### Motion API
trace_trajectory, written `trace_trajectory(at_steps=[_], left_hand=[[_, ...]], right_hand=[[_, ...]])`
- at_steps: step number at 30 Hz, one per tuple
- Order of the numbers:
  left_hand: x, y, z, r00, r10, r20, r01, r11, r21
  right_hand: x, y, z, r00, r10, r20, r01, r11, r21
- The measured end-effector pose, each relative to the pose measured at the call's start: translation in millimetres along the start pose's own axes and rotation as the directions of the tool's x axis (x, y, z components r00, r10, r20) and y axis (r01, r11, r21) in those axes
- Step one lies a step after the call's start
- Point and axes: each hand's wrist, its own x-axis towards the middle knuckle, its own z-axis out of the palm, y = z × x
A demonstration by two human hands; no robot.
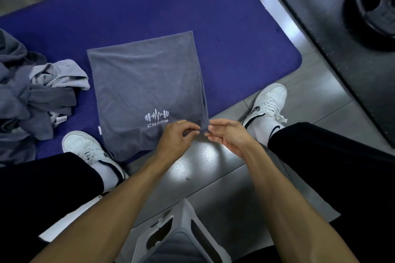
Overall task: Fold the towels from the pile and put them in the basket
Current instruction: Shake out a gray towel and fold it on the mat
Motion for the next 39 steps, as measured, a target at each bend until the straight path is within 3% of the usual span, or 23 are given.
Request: trace_trajectory(at_steps=[3, 9, 17, 20, 24, 28, 31, 35, 39], left_hand=[[-0.5, 1.0, -5.0, 0.998, -0.065, -0.021, 0.064, 0.996, -0.069], [0.8, -0.9, -2.3, 0.998, 0.06, 0.022, -0.058, 0.997, -0.053], [5.3, -10.1, -3.0, 0.985, 0.108, 0.135, -0.105, 0.994, -0.03], [6.5, -14.2, -7.1, 0.986, 0.019, 0.164, -0.014, 0.999, -0.033], [-5.9, -33.6, -23.0, 0.98, -0.199, -0.019, 0.197, 0.979, -0.058], [-34.9, -57.2, -56.6, 0.889, -0.445, -0.109, 0.431, 0.893, -0.129], [-61.2, -87.5, -79.3, 0.733, -0.654, -0.187, 0.625, 0.756, -0.193], [-85.4, -125.4, -103.3, 0.478, -0.821, -0.311, 0.76, 0.564, -0.322], [-95.3, -145.8, -110.6, 0.417, -0.836, -0.358, 0.804, 0.522, -0.284]], right_hand=[[-0.9, -3.2, 1.8, 0.999, -0.004, -0.033, 0.002, 0.998, -0.062], [-2.6, -9.8, 2.9, 1.0, 0.0, -0.019, -0.001, 0.998, -0.062], [-2.6, -12.1, 6.6, 1.0, 0.024, 0.02, -0.022, 0.995, -0.096], [-2.1, -14.9, 10.2, 1.0, 0.006, -0.031, -0.012, 0.983, -0.185], [9.5, -18.5, 25.2, 0.976, -0.163, -0.148, 0.066, 0.859, -0.508], [22.9, -12.4, 67.3, 0.965, -0.262, -0.012, 0.16, 0.623, -0.766], [25.3, 2.6, 101.9, 0.962, -0.249, 0.114, 0.207, 0.391, -0.897], [27.5, 34.3, 125.9, 0.95, -0.266, 0.165, 0.235, 0.258, -0.937], [35.6, 56.9, 130.4, 0.946, -0.273, 0.173, 0.227, 0.18, -0.957]])
